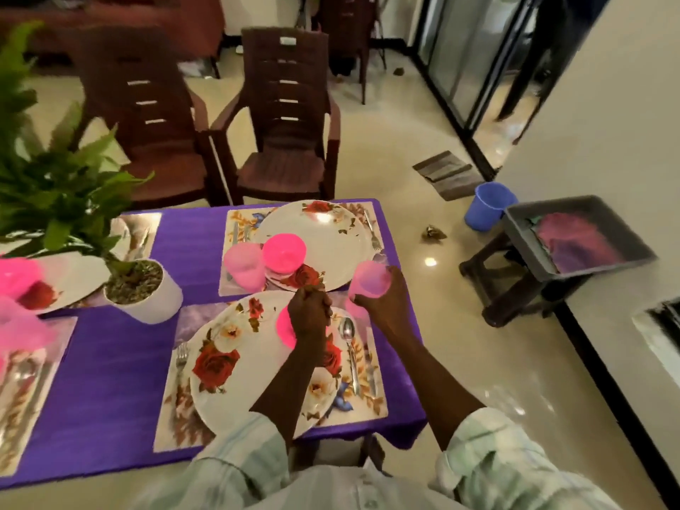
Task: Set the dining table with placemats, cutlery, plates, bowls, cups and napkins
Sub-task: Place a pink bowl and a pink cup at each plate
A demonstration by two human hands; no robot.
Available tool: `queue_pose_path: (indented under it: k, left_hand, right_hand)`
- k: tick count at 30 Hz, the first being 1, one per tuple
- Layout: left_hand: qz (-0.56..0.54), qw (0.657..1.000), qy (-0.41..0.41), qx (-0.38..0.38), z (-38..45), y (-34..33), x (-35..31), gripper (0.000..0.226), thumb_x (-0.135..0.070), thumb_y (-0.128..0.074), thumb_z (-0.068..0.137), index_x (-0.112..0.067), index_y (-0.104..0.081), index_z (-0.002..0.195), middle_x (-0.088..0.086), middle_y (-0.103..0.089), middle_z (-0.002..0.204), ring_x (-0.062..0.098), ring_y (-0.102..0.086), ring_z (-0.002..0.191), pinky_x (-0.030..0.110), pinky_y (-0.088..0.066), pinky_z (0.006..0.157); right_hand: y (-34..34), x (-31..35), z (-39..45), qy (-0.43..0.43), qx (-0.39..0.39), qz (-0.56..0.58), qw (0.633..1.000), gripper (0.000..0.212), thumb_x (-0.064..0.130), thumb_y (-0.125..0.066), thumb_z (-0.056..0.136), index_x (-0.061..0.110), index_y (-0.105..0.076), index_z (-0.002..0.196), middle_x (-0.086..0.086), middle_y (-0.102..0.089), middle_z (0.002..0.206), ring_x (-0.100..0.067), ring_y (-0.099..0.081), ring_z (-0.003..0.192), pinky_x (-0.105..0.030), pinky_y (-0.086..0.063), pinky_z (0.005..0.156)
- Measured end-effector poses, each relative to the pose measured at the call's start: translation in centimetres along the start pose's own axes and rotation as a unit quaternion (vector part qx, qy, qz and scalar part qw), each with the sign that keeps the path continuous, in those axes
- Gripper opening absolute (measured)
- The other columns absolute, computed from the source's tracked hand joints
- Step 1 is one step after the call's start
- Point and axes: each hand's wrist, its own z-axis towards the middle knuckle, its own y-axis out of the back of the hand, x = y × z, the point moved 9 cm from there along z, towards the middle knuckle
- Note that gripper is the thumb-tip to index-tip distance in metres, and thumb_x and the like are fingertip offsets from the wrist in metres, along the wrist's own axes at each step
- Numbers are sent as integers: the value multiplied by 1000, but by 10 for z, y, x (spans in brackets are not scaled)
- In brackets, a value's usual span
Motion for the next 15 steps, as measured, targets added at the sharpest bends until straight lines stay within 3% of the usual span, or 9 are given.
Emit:
queue_pose_path:
  k: [4, 7, 9, 15]
  left_hand:
    - [56, 996, -38, -63, -12, 11, 4, 14, -5, -53, 81, -12, -64, 79, 9, -59, 60, 22, -49, 51, 35, -40, 48]
    - [130, 983, -80, -99, -12, 24, 7, 13, -19, -52, 75, -16, -64, 72, 9, -64, 64, 31, -58, 59, 49, -53, 62]
    - [146, 980, -91, -103, -12, 26, 4, 15, -21, -50, 75, -17, -64, 73, 9, -66, 66, 32, -62, 64, 50, -55, 67]
    - [177, 974, -104, -99, -20, 25, -18, 20, -14, -52, 84, -29, -62, 75, 1, -70, 76, 26, -66, 77, 48, -55, 80]
  right_hand:
    - [-7, -2, 10, 24, 53, -7, 998, 100, 47, -85, 51, 18, -39, 135, -2, -51, 129, -21, -53, 119, -45, -50, 97]
    - [-11, 0, 12, 31, 72, -27, 997, 99, 26, -88, 57, 12, -34, 139, -10, -46, 133, -28, -49, 124, -47, -48, 99]
    - [-16, 6, 13, 37, 92, -40, 994, 96, 16, -86, 62, 13, -32, 141, -10, -44, 136, -30, -47, 125, -46, -48, 98]
    - [-33, 20, 23, 85, 100, -87, 988, 99, 23, -86, 64, 17, -29, 144, -8, -40, 142, -28, -42, 130, -44, -48, 98]
